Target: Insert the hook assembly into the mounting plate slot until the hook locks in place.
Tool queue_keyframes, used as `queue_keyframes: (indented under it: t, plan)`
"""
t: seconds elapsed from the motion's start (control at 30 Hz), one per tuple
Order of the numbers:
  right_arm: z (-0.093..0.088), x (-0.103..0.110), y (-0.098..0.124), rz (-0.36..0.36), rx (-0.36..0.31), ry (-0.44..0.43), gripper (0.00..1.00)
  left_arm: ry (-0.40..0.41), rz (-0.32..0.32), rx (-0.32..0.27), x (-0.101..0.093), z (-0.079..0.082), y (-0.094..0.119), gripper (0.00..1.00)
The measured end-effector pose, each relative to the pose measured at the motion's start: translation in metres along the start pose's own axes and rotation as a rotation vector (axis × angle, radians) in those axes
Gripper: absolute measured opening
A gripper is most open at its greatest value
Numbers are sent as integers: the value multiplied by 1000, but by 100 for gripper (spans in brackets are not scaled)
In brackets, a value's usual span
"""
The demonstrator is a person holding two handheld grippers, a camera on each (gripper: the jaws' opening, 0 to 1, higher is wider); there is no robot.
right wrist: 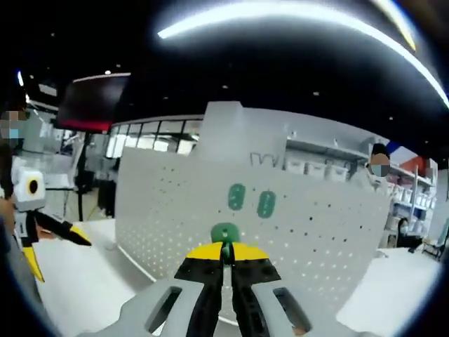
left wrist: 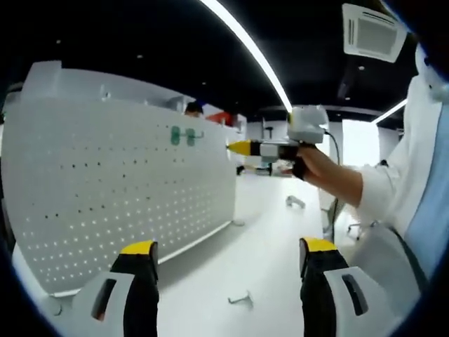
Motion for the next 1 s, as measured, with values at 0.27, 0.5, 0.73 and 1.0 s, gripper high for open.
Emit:
queue_keyframes:
  t: [0.27,0.5,0.73,1.0]
  plan:
    - [11,-36,-6,-125,-34,-35,1,5,-1,-13,2,2,2,84]
    - [13,-48,-15,-183,-52,-48,1,0,-2,-15,0,3,3,84]
    - [8,-63,-27,-239,-73,-82,1,3,-3,-15,2,3,4,83]
    - [2,-68,-47,-265,-75,-97,1,7,1,-15,5,3,5,83]
Point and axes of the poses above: the point that each gripper's makers call its tool centre point, and the gripper's own axes: y roughly backward along the fingers, x roughly to its left, z roughly out of its top, the point moved 4 cm from there along y, roughly backward along the fingers, and after that the axes turned 15 degrees about y, right-handed, at the moved point
